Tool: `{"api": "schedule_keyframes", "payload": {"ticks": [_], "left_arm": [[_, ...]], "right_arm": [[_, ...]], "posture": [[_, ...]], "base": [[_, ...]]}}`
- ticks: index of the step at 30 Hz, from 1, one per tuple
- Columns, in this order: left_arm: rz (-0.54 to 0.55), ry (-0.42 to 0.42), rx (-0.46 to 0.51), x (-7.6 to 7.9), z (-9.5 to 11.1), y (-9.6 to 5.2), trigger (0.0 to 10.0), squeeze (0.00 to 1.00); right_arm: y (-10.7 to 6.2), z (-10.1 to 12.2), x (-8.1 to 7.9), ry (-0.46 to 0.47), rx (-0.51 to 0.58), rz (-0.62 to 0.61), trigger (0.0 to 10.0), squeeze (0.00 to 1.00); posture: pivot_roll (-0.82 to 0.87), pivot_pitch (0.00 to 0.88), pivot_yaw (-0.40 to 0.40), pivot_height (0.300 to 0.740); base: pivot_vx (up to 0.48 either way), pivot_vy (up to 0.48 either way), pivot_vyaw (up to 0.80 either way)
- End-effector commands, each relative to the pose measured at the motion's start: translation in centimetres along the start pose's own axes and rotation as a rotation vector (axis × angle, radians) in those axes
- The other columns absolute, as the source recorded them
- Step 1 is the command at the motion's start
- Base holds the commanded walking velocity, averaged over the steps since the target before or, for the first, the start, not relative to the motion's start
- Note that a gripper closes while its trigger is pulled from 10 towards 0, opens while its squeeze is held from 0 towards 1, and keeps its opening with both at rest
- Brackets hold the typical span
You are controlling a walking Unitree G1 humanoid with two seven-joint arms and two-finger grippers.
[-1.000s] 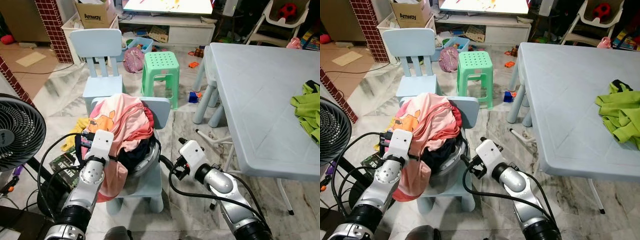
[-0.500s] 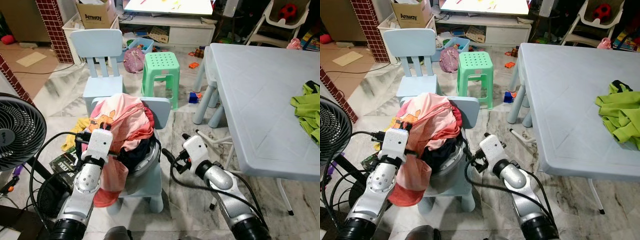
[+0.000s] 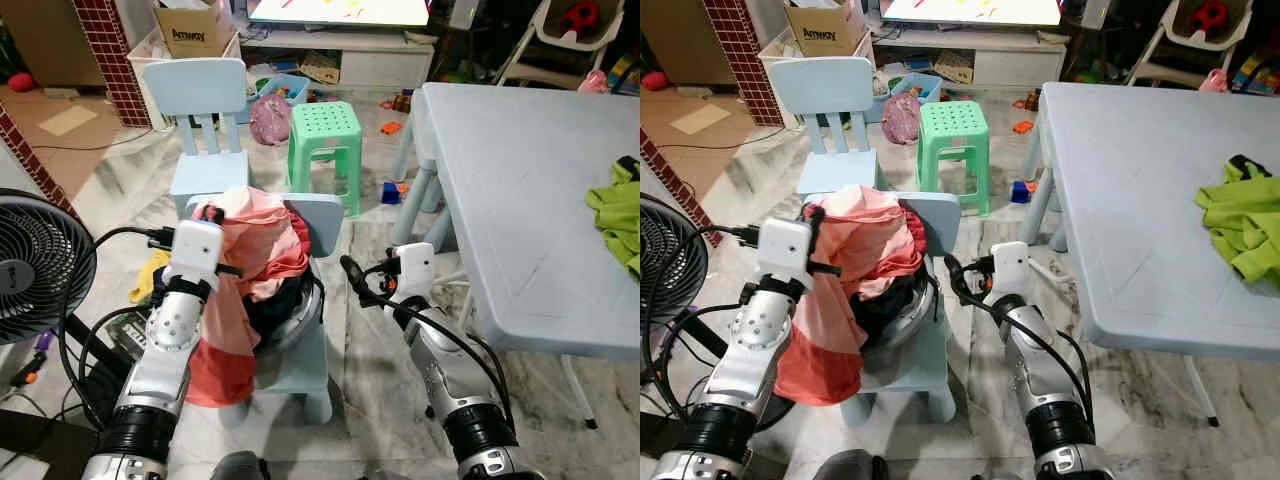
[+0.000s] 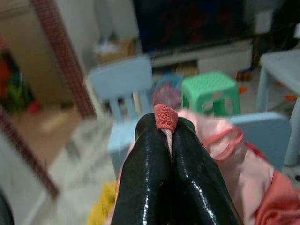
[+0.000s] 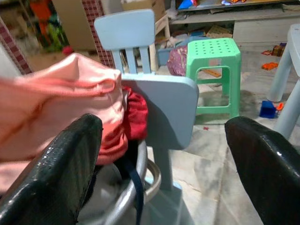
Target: Hang hanger
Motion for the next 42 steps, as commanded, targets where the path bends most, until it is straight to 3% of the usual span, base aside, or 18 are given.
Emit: {"api": "schedule_keyframes", "payload": {"ticks": [1, 5, 8, 9, 11, 12, 13, 18, 21, 31, 35, 38, 42], "left_arm": [[0.01, -0.035, -0.04, 0.0, 0.3, 0.7, 0.0, 0.0], [0.026, -0.072, -0.09, 0.1, 0.5, 1.3, 0.0, 0.0], [0.01, -0.123, -0.151, 0.9, 0.8, 1.2, 0.0, 0.0], [-0.002, -0.136, -0.152, 1.4, 1.3, 0.9, 2.8, 0.0], [-0.02, -0.148, -0.162, 2.0, 1.7, 0.4, 5.9, 0.0], [-0.043, -0.142, -0.164, 2.4, 2.0, 0.1, 9.7, 0.0], [-0.046, -0.14, -0.163, 2.5, 2.1, -0.1, 10.0, 0.0], [-0.052, -0.151, -0.139, 2.8, 3.1, -0.5, 10.0, 0.0], [-0.086, -0.103, -0.13, 2.7, 3.1, -0.6, 10.0, 0.0], [-0.089, -0.079, -0.133, 3.2, 2.4, -2.3, 10.0, 0.0], [-0.111, -0.064, -0.132, 3.7, 2.3, -2.9, 10.0, 0.0], [-0.125, -0.054, -0.133, 3.7, 2.3, -3.3, 10.0, 0.0], [-0.121, -0.06, -0.141, 3.6, 2.2, -3.7, 10.0, 0.0]], "right_arm": [[0.0, -0.1, 0.3, 0.025, 0.013, -0.01, 10.0, 0.0], [0.2, 0.1, 0.7, -0.047, 0.028, -0.056, 10.0, 0.0], [0.4, 0.5, 0.6, -0.063, 0.023, -0.003, 10.0, 0.0], [0.4, 0.7, 0.8, -0.076, 0.027, -0.01, 10.0, 0.0], [0.3, 1.1, 1.2, -0.054, 0.048, -0.027, 10.0, 0.0], [0.3, 1.6, 1.4, -0.041, 0.071, -0.041, 10.0, 0.0], [0.2, 1.8, 1.4, -0.034, 0.08, -0.048, 10.0, 0.0], [-0.6, 3.3, 1.3, 0.006, 0.162, -0.103, 10.0, 0.0], [-0.8, 4.1, 1.2, -0.017, 0.191, -0.116, 10.0, 0.0], [-2.0, 2.9, 1.9, -0.031, 0.096, -0.192, 10.0, 0.0], [-2.2, 3.8, 1.8, -0.061, 0.149, -0.163, 10.0, 0.0], [-2.2, 4.2, 2.2, -0.109, 0.148, -0.222, 10.0, 0.0], [-2.7, 4.1, 1.8, -0.003, 0.14, -0.163, 10.0, 0.0]], "posture": [[0.05, 0.0, 0.034, 0.74], [0.07, 0.0, 0.019, 0.74], [0.09, 0.0, -0.002, 0.74], [0.09, 0.0, -0.008, 0.74], [0.09, 0.0, -0.015, 0.74], [0.08, 0.0, -0.015, 0.74], [0.08, 0.0, -0.016, 0.74], [0.06, 0.0, 0.002, 0.74], [0.05, 0.0, 0.015, 0.74], [0.03, 0.0, -0.019, 0.74], [0.04, 0.009, -0.026, 0.74], [0.03, 0.026, -0.026, 0.74], [0.03, 0.038, -0.024, 0.74]], "base": [[0.0, 0.0, 0.0], [0.0, 0.0, 0.0], [0.0, 0.0, 0.0], [0.0, 0.0, 0.0], [0.0, 0.0, 0.0], [0.0, 0.0, 0.0], [0.0, 0.0, 0.0], [0.0, 0.0, 0.0], [0.0, 0.0, 0.0], [0.0, 0.0, 0.0], [0.0, 0.0, 0.0], [-0.169, 0.0, 0.0], [-0.278, 0.0, 0.0]]}}
Point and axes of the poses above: a point about 5 cm out from each wrist's last joint towards the gripper, its own y axis pointing out of the wrist towards the gripper, its own z axis along the axis of the wrist's last joint, x = y × z, the point moved 1 cm from there along y, pointing out of the wrist towards the gripper, and after that the axes turned 15 degrees about -y, right-handed, at the moved point
